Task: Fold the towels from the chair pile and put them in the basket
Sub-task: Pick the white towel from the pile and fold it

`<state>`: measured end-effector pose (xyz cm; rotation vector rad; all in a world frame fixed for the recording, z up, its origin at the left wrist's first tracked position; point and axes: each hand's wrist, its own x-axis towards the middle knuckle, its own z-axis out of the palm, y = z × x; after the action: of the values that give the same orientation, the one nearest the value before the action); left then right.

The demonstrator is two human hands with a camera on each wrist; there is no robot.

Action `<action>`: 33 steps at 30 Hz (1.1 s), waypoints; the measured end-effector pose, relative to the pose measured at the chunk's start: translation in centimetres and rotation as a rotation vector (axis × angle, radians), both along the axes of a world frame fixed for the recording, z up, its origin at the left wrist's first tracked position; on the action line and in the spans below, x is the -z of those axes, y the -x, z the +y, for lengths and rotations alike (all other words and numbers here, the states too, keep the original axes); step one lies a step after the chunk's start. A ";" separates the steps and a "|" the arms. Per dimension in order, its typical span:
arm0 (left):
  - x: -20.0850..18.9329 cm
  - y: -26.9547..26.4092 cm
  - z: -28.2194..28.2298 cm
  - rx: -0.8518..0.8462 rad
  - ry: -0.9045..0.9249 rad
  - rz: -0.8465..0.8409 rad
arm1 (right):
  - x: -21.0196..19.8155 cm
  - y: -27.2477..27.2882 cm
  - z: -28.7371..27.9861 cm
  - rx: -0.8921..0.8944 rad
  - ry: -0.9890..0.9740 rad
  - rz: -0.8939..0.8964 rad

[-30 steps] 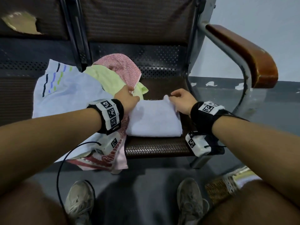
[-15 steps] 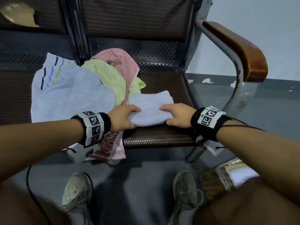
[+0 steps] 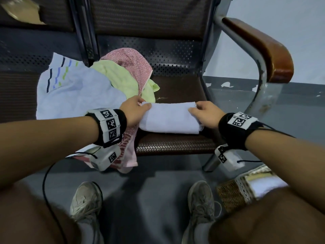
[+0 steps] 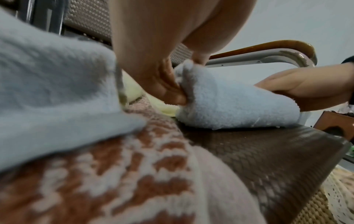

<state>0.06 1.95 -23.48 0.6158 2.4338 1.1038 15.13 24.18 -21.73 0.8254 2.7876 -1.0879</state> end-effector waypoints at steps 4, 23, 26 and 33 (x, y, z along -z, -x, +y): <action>0.0 0.3 0.5 -0.089 0.195 -0.137 | 0.6 0.9 -0.1 0.068 -0.134 -0.088; -7.0 -3.1 1.1 0.038 -0.525 -0.244 | -6.2 1.2 -5.3 -0.179 0.107 0.211; -8.4 -3.6 0.4 0.089 -0.628 -0.234 | -8.0 0.6 -6.8 -0.089 0.279 0.296; -8.8 -6.1 1.6 0.238 -0.510 -0.440 | -10.2 -3.7 -6.0 0.175 0.615 0.451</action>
<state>6.13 3.50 -14.71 0.7002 1.6681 1.5719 18.87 18.17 -11.53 0.8223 2.4243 -2.2421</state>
